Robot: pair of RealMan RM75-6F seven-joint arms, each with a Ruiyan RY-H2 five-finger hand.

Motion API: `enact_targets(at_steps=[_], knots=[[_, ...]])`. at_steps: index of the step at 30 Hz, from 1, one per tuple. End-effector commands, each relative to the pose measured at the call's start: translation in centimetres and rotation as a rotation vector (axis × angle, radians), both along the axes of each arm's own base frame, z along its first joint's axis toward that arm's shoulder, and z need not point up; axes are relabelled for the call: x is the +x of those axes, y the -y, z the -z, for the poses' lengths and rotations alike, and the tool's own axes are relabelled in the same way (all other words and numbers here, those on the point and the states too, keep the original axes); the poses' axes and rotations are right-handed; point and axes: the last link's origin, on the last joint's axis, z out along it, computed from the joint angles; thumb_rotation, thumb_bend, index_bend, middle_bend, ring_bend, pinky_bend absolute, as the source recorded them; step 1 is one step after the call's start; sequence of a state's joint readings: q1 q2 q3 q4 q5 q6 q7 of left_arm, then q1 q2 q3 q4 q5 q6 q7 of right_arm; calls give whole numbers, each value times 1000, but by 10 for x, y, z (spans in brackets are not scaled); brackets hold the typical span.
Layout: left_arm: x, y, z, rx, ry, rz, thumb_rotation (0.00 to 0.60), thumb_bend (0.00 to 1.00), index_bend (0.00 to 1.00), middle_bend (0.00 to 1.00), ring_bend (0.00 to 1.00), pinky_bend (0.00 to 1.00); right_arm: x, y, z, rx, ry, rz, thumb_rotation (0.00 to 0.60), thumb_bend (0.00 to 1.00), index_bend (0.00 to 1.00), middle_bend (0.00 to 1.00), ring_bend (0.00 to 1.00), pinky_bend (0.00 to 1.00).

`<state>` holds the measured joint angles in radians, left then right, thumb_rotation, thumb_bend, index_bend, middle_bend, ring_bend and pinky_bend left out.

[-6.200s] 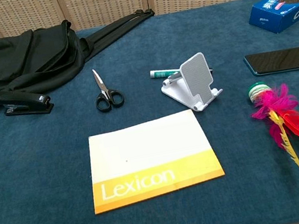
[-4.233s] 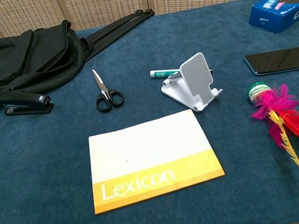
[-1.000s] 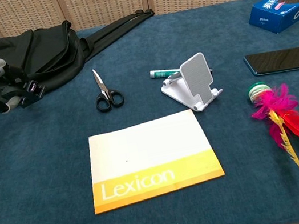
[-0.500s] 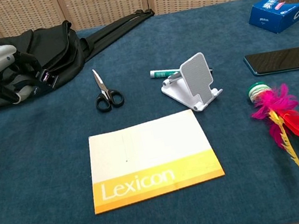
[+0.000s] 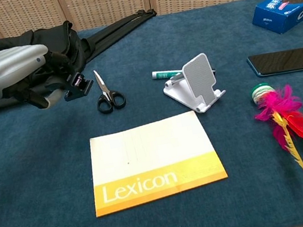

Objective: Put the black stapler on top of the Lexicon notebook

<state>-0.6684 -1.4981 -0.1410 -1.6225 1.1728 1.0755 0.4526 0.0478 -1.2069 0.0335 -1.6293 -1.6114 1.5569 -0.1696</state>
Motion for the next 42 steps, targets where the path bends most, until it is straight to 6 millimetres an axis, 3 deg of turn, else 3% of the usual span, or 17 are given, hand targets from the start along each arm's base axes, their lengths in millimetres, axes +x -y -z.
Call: enact_targets(at_steps=[1,23,42], knots=[[13,8,5,-20,10,42,600,504,608,322,283,251,0,0,0,1,0,0,600,337,67,0,0,0],[43,44,34,-140,-3,264,600,501,612,322,283,251,0,0,-3,-8,8,-1,600,335,67,0,0,0],[57,50,50,-154,7,292,600,501,612,322,283,251,0,0,-5,-13,14,-1,600,337,67,0,0,0]])
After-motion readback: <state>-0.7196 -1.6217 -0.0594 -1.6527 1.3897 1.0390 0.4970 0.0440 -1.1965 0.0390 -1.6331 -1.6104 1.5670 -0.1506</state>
